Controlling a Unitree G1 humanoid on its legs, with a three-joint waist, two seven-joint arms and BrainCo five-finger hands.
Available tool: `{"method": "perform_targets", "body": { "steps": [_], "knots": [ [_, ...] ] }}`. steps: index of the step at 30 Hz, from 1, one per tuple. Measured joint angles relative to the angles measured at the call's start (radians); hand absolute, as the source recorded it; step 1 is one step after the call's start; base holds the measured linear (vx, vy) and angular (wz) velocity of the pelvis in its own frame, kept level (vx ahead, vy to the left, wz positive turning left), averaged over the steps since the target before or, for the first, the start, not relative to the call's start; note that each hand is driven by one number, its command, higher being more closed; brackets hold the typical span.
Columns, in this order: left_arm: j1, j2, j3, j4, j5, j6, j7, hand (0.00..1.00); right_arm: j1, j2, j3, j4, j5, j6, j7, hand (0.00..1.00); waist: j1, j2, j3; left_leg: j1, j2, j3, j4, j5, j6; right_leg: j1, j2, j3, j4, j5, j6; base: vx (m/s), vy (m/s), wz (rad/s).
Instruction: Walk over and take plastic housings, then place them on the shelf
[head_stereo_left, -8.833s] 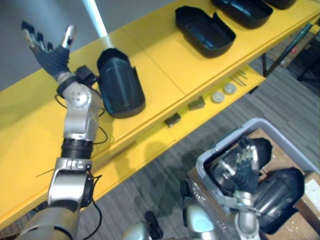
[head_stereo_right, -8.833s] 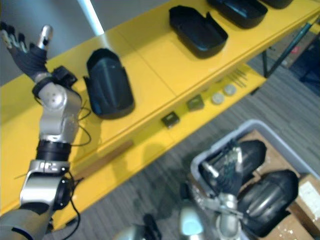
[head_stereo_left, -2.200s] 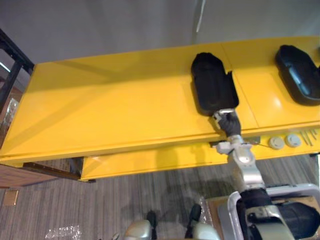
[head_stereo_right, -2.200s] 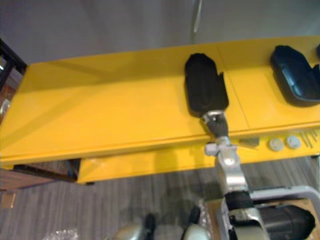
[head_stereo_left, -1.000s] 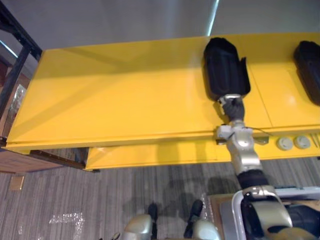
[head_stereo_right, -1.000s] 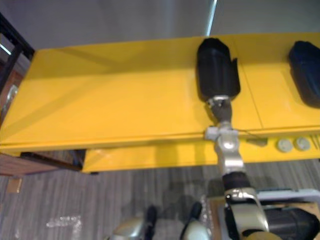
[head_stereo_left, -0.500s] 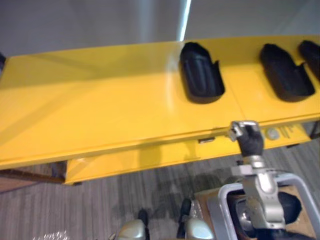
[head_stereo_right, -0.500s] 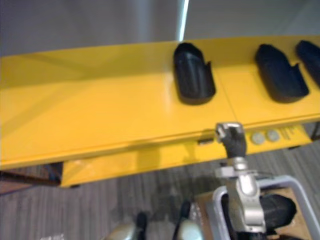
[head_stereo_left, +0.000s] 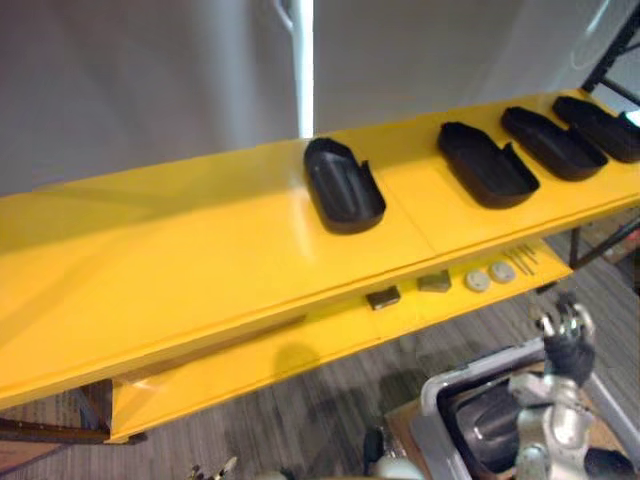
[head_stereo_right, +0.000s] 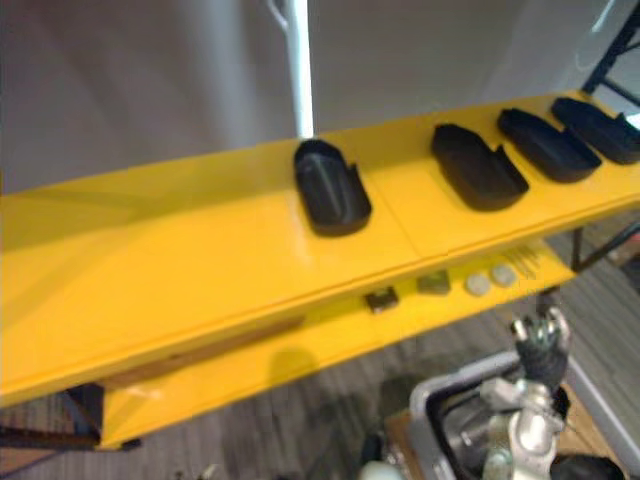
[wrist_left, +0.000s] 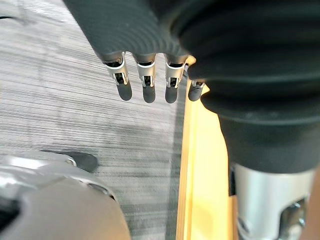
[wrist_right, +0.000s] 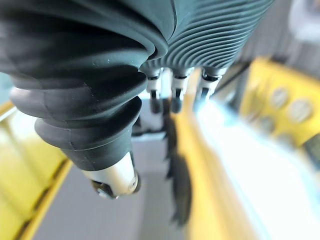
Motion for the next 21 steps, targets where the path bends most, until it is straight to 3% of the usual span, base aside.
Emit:
{"method": "perform_targets", "body": {
  "steps": [6,12,17,21],
  "knots": [
    [-0.022,0.013,-0.033,0.002,0.04,0.056,0.001,0.0,-0.007,0.025,0.0,0.15,-0.009,-0.047,-0.073,0.0,0.009,-0.001,-0.023,0.014,0.002,0.002,-0.01,-0.001,-0.001,0.008,0.003,0.003,0.0,0.0,-0.001,-0.04,-0.009,-0.05],
    [-0.049,0.033,-0.071,0.032,0.066,0.091,0.01,0.0,-0.047,0.04,0.031,0.201,-0.055,-0.056,-0.117,0.0,0.015,0.001,-0.026,0.014,0.002,-0.001,-0.012,0.0,-0.001,0.008,0.003,-0.001,0.0,0.0,-0.001,-0.01,-0.001,0.01],
    [-0.051,0.041,-0.078,0.032,0.111,0.1,0.04,0.0,-0.066,0.05,0.068,0.201,-0.075,-0.068,-0.15,0.0,0.019,-0.014,-0.027,0.014,0.002,0.0,-0.013,0.0,-0.001,0.005,0.004,-0.005,0.0,-0.001,0.0,-0.01,-0.001,0.0],
    [-0.045,0.057,-0.075,0.032,0.167,0.137,0.039,0.0,-0.079,0.051,0.08,0.193,-0.097,-0.074,-0.145,0.0,0.022,-0.034,-0.028,0.028,0.009,0.06,-0.012,-0.011,-0.008,-0.016,0.019,0.057,-0.004,0.005,-0.002,-0.02,-0.006,-0.37]
  ]
}}
